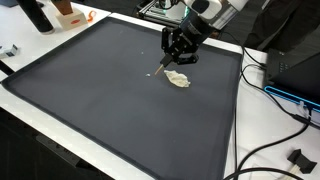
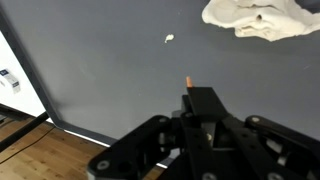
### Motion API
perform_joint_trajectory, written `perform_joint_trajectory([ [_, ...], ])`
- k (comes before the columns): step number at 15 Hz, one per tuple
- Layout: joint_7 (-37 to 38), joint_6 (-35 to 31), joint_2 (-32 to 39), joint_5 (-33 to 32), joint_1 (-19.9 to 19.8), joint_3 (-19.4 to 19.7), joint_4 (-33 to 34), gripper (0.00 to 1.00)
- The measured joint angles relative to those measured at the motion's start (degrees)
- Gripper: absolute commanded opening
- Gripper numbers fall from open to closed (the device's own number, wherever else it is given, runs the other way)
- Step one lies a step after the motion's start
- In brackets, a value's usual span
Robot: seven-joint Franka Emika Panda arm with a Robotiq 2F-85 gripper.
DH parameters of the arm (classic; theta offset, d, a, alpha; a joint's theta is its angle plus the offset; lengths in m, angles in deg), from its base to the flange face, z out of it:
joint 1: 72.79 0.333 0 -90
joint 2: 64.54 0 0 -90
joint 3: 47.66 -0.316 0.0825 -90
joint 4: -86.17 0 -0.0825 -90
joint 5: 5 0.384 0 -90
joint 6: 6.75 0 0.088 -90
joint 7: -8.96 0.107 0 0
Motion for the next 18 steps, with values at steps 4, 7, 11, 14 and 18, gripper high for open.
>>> perform_joint_trajectory([
  [4,-5.7,-2.1,-1.5,5.4,-0.7,0.0,-0.2,0.03],
  [7,-9.6,-2.3,-2.5,9.8,-0.9,0.0,-0.4,0.03],
  [11,-14.3,-2.3,-4.0,15.4,-1.0,0.0,-1.0,0.03],
  [14,-17.1,-2.3,-5.2,18.8,-1.1,0.0,-1.6,0.03],
  [18,-19.7,-2.3,-6.9,22.0,-1.1,0.0,-2.4,0.03],
])
